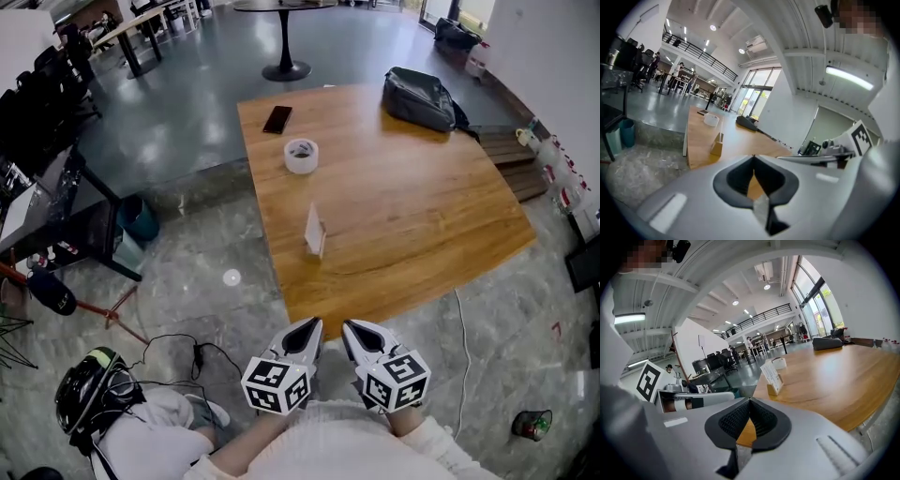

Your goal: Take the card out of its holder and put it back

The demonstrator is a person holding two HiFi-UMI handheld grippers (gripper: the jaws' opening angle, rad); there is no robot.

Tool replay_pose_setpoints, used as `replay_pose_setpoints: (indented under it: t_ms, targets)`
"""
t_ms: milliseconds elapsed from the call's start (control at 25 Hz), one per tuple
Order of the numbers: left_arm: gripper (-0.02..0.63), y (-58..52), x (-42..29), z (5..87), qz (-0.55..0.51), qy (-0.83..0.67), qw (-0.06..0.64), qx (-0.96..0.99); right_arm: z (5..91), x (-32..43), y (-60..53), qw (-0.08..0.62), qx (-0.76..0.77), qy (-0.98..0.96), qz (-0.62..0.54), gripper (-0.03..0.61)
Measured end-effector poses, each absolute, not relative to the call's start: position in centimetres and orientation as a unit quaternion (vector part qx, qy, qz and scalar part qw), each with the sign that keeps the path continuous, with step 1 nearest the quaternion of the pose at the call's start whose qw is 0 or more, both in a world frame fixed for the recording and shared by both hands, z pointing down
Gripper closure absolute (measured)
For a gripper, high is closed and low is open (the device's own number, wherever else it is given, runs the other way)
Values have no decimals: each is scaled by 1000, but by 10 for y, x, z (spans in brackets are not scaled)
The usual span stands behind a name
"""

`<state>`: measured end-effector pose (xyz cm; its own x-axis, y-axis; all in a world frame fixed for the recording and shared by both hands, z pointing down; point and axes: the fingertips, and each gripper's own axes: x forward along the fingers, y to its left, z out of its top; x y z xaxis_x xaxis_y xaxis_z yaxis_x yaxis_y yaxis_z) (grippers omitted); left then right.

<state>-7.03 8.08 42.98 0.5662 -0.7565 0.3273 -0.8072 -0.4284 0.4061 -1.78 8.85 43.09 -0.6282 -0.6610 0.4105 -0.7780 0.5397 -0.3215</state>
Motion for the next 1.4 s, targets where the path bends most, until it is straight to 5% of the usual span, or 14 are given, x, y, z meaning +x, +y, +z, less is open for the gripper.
replay_pose_setpoints:
  t_ms: [560,1400]
  targets:
    - [606,-38,-75,429,15,-534,278,798,428,-2,-28,140,351,-892,250,580]
    - [605,-66,-87,454,28,-564,286,774,461,-6,-32,146,340,-875,311,580]
